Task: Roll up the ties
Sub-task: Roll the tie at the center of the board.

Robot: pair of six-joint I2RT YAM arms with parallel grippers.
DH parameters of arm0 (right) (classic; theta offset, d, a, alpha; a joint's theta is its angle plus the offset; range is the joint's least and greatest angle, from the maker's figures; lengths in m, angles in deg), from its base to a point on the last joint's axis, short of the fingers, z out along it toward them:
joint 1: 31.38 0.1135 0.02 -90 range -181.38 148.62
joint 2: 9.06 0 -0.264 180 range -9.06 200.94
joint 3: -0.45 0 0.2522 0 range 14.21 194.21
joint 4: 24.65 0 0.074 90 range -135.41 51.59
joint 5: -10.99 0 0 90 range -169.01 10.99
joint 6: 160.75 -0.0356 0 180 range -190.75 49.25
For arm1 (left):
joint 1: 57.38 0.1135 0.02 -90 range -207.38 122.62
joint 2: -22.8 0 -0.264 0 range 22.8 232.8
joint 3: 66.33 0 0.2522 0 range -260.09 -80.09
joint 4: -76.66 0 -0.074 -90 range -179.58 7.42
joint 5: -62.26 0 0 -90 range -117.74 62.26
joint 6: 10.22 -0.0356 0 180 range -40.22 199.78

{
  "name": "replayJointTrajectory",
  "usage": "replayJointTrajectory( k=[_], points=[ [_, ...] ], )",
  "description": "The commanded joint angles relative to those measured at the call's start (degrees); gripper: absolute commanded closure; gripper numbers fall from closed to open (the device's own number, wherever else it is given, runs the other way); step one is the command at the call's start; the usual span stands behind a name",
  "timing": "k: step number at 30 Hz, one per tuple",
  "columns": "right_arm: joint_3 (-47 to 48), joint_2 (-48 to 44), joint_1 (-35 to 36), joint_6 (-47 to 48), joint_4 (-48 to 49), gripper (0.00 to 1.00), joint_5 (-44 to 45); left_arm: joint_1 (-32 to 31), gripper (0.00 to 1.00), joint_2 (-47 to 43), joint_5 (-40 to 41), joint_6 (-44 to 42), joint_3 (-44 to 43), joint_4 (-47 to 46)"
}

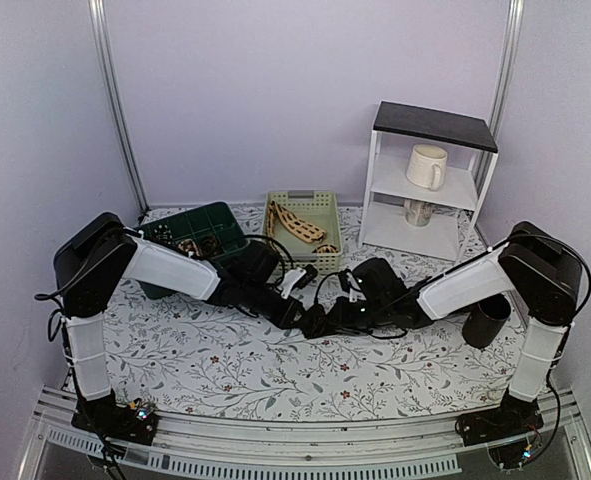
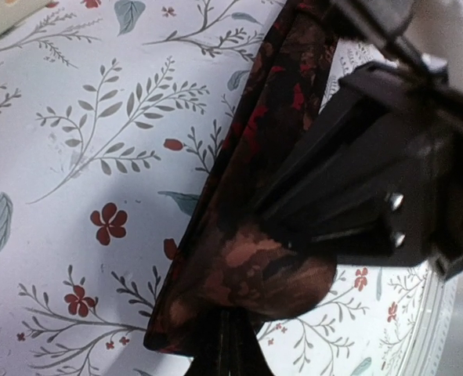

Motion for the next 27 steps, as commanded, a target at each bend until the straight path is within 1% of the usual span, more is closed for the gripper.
replayJointTrajectory(
  k=[1,3,6,9,13,16,19,22,27],
  points=[
    [0.38,-4.85,-1.08,0.61,-7.84,0.87,-0.43,-0.53,1.00,1.16,0.40,-0.66,-0.62,2.10],
    [-0.30,-5.51,-1.05,0.35,-8.00,0.85,-0.09,-0.53,1.00,1.10,0.40,-0.58,-0.79,2.24],
    [-1.14,-7.37,-1.53,0.46,-8.30,0.85,1.81,-0.54,1.00,0.93,0.48,-0.60,-1.06,2.23],
    [-2.08,-9.90,-2.58,1.15,-6.53,0.85,0.33,-0.57,1.00,0.81,0.50,-0.64,-1.56,2.50],
    [-2.73,-12.94,-2.72,0.57,-4.39,0.80,-1.32,-0.61,1.00,0.81,0.06,-0.58,-2.42,2.77],
    [-3.00,-13.74,-3.18,0.54,-3.60,0.74,-0.64,-0.60,1.00,0.97,-1.06,-0.49,-3.18,2.77],
    [-2.68,-12.74,-3.92,0.48,-2.03,0.66,-2.24,-0.71,1.00,0.74,-1.05,-0.38,-3.28,2.22],
    [-1.58,-9.75,-3.86,0.58,-0.75,0.59,-4.16,-0.72,1.00,0.89,-1.30,-0.08,-3.58,1.78],
    [0.94,-5.73,-3.88,0.66,-0.07,0.58,-6.16,-0.78,1.00,1.60,-1.51,0.00,-4.32,1.78]
  ],
)
